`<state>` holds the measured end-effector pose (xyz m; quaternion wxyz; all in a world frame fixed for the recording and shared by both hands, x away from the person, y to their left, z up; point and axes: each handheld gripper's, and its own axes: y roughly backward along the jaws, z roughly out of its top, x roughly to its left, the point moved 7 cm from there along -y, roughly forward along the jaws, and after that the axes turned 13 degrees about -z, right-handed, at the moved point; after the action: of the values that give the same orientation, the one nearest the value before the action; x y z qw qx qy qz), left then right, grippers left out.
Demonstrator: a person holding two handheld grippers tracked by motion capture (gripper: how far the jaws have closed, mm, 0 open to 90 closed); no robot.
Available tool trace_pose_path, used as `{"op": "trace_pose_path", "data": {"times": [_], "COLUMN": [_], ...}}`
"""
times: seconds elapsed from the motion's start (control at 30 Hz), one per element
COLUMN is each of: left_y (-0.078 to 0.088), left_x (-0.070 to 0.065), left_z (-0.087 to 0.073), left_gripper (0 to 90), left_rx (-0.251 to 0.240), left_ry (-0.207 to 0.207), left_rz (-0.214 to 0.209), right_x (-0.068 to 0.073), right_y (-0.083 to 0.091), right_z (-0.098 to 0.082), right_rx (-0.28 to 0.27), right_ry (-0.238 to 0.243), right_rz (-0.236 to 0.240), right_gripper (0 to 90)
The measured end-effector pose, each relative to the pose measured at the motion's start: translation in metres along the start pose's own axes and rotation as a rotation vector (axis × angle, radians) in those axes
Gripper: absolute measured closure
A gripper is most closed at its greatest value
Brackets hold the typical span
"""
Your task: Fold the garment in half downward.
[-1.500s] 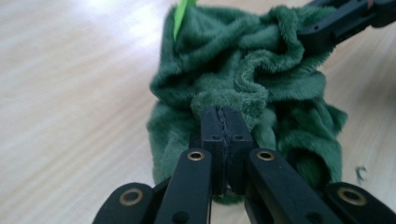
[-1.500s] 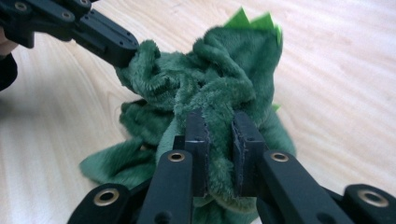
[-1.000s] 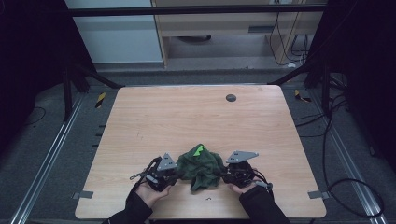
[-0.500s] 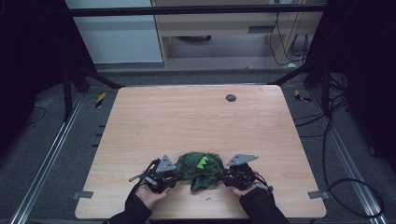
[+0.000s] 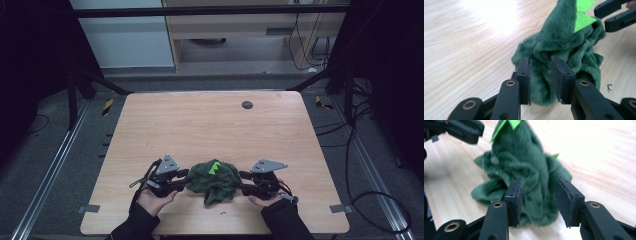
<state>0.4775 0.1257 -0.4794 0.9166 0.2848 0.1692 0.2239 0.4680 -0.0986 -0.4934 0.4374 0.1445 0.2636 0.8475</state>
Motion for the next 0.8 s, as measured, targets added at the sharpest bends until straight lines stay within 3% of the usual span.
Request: {"op": "trace_pose_path", "data": {"times": [0.2, 0.33, 0.43, 0.8], "left_y": [-0.017, -0.025, -0.034, -0.044], "left_x": [0.003, 0.001, 0.004, 0.006], "left_z": [0.012, 0.019, 0.017, 0.009], "left_gripper": [68.0, 66.6, 67.4, 87.9], "left_rx": [0.003, 0.018, 0.038, 0.073], "left_ry": [0.013, -0.015, -0.009, 0.005], "left_rz": [-0.022, -0.032, -0.041, -0.063], "right_x": [-0.001, 0.0, 0.003, 0.007], "right_y": [-0.009, -0.016, -0.024, -0.032], "right_z": [0.021, 0.025, 0.024, 0.011], "right_rx": [-0.043, -0.04, -0.023, 0.03], "right_ry": [-0.006, -0.016, -0.006, 0.013], "right_rz": [0.006, 0.023, 0.036, 0.064], "right_gripper": [56.5, 57.0, 59.1, 84.1]}}
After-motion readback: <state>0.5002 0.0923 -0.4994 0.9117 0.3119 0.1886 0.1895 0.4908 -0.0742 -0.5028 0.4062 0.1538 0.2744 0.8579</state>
